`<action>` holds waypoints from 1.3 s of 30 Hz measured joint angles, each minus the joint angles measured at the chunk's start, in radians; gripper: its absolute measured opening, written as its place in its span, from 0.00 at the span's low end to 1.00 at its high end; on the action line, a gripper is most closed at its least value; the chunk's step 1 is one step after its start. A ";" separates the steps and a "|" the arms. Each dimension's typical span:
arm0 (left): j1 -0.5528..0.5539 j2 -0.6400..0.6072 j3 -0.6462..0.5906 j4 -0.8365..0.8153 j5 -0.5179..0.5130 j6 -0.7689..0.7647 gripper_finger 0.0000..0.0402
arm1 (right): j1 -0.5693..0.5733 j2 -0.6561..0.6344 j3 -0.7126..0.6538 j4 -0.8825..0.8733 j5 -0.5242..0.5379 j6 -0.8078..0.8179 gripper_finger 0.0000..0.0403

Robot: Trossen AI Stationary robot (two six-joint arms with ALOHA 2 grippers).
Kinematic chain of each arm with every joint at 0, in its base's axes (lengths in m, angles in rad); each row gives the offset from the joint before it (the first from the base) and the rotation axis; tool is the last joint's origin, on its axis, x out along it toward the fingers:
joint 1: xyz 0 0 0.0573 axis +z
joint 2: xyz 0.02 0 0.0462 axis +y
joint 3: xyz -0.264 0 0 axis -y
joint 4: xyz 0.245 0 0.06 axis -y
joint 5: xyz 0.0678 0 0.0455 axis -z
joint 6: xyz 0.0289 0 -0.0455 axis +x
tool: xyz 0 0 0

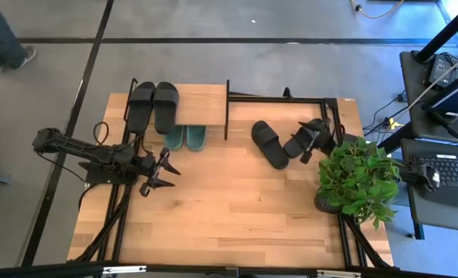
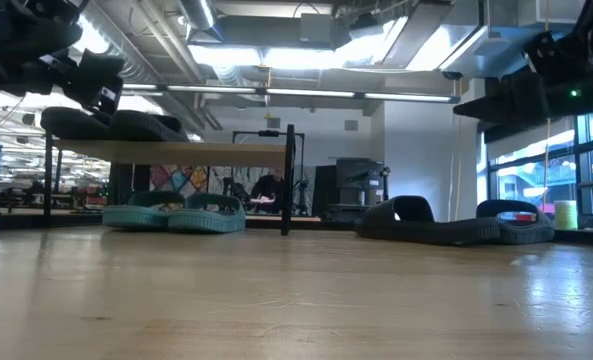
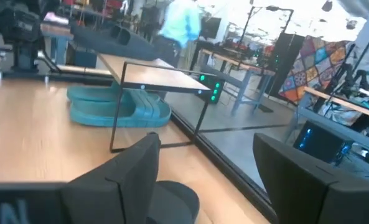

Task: Pick and place slides into the shelf
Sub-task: Put the black slipper on the shelf

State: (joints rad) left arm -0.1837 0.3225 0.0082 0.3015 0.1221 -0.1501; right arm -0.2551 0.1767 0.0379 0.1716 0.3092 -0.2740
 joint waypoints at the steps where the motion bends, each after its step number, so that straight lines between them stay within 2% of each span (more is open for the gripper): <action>1: 0.000 -0.006 0.000 -0.004 -0.002 0.000 0.51 | 0.005 0.026 0.019 -0.003 0.000 -0.007 0.64; 9: 0.000 -0.017 0.000 -0.006 -0.014 0.003 0.51 | 0.051 0.352 0.243 -0.072 0.005 -0.140 0.64; 15: 0.000 -0.017 0.000 -0.008 -0.043 0.003 0.51 | 0.072 0.655 0.425 -0.289 0.132 -0.181 0.64; 20: 0.000 -0.016 0.000 -0.029 -0.060 0.003 0.51 | 0.097 0.876 0.496 -0.308 0.124 -0.183 0.64; 24: 0.000 -0.016 0.000 -0.032 -0.060 0.003 0.51 | 0.099 1.003 0.526 -0.304 0.125 -0.183 0.64; 29: 0.000 -0.016 0.000 -0.032 -0.061 0.003 0.51 | 0.099 1.068 0.534 -0.303 0.125 -0.176 0.64; 39: 0.000 -0.016 0.000 -0.032 -0.061 0.002 0.51 | 0.099 1.022 0.535 -0.300 0.154 -0.175 0.64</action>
State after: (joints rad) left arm -0.1841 0.3061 0.0082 0.2695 0.0616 -0.1486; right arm -0.1566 1.1992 0.5724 -0.1283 0.4629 -0.4488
